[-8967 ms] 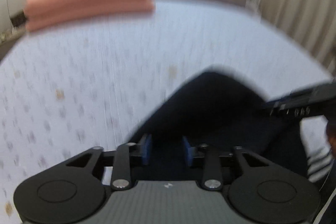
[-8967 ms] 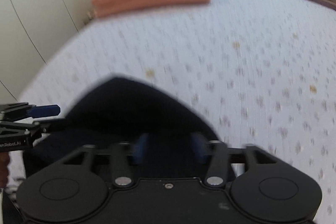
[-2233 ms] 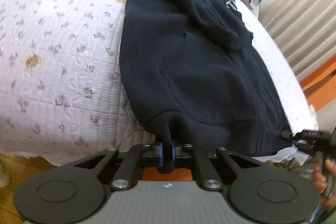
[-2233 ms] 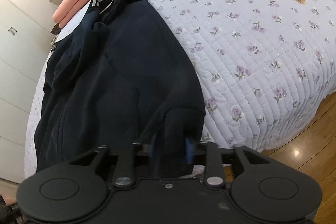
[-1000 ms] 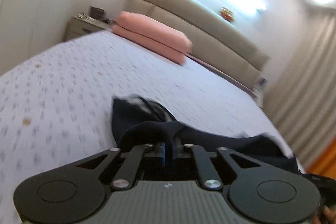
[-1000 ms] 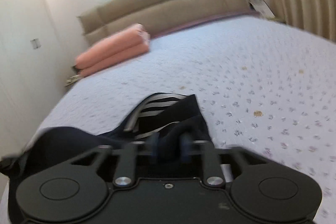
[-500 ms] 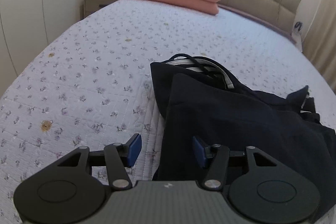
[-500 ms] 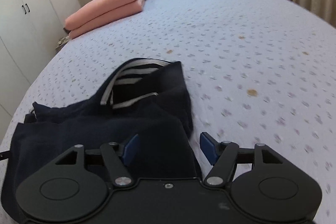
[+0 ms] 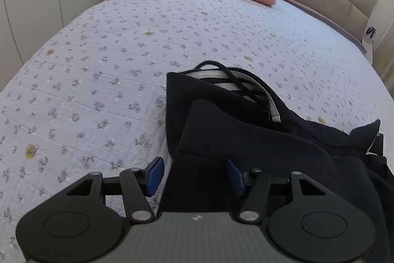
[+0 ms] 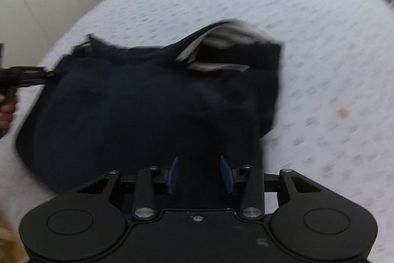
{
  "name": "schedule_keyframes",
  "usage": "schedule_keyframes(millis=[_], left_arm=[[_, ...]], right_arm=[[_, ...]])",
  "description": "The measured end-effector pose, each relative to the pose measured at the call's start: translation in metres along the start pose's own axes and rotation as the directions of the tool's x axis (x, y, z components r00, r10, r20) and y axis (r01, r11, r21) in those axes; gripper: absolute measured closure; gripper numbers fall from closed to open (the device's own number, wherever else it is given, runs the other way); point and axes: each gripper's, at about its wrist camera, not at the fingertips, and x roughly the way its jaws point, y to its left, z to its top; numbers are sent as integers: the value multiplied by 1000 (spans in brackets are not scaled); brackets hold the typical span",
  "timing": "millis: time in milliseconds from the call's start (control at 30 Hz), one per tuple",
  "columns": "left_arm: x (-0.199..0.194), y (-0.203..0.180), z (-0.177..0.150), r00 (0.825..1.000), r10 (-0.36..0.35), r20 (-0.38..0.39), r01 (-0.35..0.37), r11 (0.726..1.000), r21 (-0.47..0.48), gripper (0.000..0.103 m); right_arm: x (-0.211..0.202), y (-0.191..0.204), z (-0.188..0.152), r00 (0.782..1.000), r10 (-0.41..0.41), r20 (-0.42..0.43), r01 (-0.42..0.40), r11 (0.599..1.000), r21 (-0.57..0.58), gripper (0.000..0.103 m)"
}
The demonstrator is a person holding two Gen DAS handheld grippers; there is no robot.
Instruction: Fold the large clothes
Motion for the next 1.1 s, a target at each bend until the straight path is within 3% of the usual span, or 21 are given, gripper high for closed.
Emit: schedule_keyframes(millis=[100, 167, 200, 300, 400, 433, 467, 500, 600, 667, 700, 767, 833, 867, 967, 1100], left_arm=[[5, 1, 4, 1000, -13, -13, 13, 1000, -24, 43], [9, 3, 9, 999, -24, -27, 23, 998, -52, 43], [9, 3, 11, 999, -28, -29, 26, 998, -55, 44], [11, -2, 14, 999, -27, -34, 27, 999, -17, 44], [16, -5, 13, 999, -28, -44, 29, 999, 24, 43], [17, -4, 12, 998, -33, -46, 35, 999, 30, 43], [18, -4, 13, 998, -38, -48, 40, 999, 29, 42], [19, -2, 13, 998, -45, -51, 46, 999, 24, 42], [17, 4, 14, 997, -61, -57, 61, 998, 9, 41], [12, 8, 15, 996, -69, -51, 69, 998, 11, 43], [10, 11, 14, 996, -69, -49, 70, 998, 11, 43], [9, 17, 13, 995, -77, -56, 77, 997, -3, 42], [9, 22, 12, 993, -96, -61, 95, 995, -31, 42], [9, 23, 12, 993, -102, -64, 100, 994, -38, 42], [4, 25, 13, 993, -103, -56, 102, 995, -22, 42], [-5, 30, 16, 992, -125, -26, 124, 992, -16, 38]], right_arm=[[1, -13, 31, 994, -70, 90, 60, 992, 107, 55], [12, -19, 53, 985, -142, 95, 126, 979, 159, 61], [21, -21, 62, 985, -159, 67, 146, 975, 170, 67], [47, -22, 72, 994, -104, -23, 106, 973, 207, 68], [70, -6, 69, 979, -166, -122, 186, 967, 177, 60], [75, 0, 67, 974, -192, -124, 210, 966, 152, 67], [78, 3, 66, 966, -228, -120, 242, 963, 118, 81], [76, 4, 66, 956, -271, -111, 282, 954, 102, 103], [33, -11, 73, 949, -312, 48, 294, 928, 228, 103], [13, -25, 76, 935, -344, 90, 302, 901, 310, 103], [10, -32, 76, 940, -333, 81, 289, 898, 332, 103], [15, -38, 71, 972, -230, 44, 199, 909, 365, 92], [25, -25, 65, 985, -170, -19, 166, 930, 326, 28], [27, -16, 62, 983, -183, -24, 182, 940, 289, 24], [36, 2, 52, 973, -231, -19, 230, 954, 194, 25], [52, -11, 47, 987, -153, -42, 159, 948, 276, 25]])
